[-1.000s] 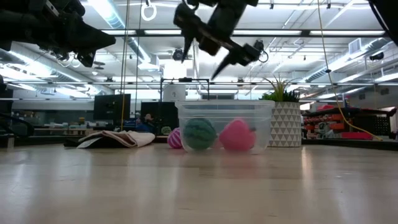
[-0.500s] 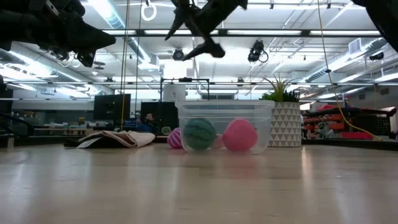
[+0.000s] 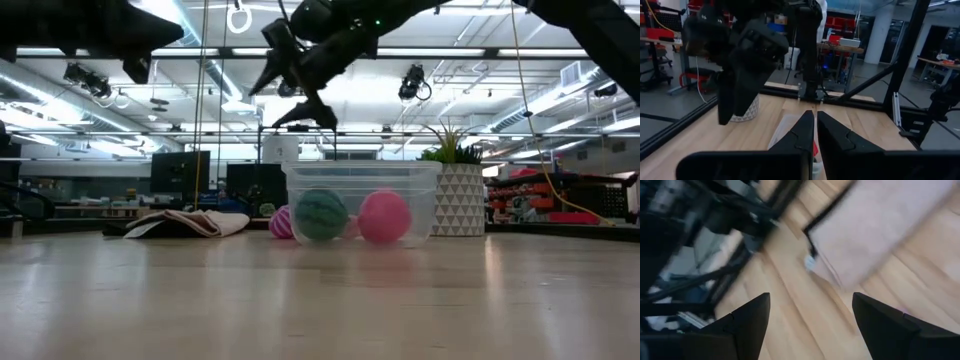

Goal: Pick and placing Produce into tupperware
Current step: Put the onion into the transparent bin

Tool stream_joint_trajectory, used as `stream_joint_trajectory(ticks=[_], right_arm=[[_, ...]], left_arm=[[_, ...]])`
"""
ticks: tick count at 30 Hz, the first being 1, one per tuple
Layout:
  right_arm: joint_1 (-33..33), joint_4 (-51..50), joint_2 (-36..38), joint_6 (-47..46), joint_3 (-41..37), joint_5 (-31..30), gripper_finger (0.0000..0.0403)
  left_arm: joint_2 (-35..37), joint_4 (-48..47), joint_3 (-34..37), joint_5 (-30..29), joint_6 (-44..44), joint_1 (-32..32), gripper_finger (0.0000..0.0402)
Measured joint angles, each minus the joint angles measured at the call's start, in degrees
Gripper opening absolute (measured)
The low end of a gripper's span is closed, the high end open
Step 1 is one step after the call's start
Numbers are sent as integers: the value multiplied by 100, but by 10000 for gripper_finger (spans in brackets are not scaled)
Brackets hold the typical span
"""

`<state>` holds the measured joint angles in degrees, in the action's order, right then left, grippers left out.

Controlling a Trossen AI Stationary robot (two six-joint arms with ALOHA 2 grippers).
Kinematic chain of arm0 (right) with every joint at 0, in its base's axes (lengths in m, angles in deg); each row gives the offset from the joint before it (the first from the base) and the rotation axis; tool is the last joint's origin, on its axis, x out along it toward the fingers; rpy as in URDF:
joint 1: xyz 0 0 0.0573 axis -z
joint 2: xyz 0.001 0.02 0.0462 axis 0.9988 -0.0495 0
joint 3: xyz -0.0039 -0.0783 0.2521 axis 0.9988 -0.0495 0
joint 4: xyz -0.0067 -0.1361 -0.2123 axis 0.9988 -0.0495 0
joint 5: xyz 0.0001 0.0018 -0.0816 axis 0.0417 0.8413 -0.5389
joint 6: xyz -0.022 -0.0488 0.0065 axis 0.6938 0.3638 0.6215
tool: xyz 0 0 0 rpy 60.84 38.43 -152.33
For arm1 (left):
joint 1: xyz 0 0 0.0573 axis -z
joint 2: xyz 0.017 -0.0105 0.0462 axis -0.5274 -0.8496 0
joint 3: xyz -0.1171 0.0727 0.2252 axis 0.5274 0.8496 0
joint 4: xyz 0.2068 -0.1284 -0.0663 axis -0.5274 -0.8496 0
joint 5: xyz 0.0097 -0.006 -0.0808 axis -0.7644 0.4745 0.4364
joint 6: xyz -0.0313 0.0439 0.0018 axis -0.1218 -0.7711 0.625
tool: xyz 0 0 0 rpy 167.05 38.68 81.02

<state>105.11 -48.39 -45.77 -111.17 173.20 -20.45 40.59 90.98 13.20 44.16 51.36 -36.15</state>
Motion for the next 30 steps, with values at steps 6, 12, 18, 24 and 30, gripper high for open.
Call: stream_joint_trajectory(ticks=[6,12,18,24,30], right_arm=[[89,377,-334,187,573,139,284],[279,-302,-1059,883,1915,468,284],[334,-1509,-1557,2313,2483,806,284],[152,-2012,-1712,3757,2488,399,284],[-157,-2104,-1701,5053,2488,-831,286]], left_arm=[[-2,-278,-325,-5,-176,-2,21],[-1,-263,-717,-492,-484,-1,17],[-2,-265,-1055,-1195,-497,-2,27],[-2,-266,-1233,-1601,-482,-2,25],[-4,-271,-1275,-1603,-449,-2,14]])
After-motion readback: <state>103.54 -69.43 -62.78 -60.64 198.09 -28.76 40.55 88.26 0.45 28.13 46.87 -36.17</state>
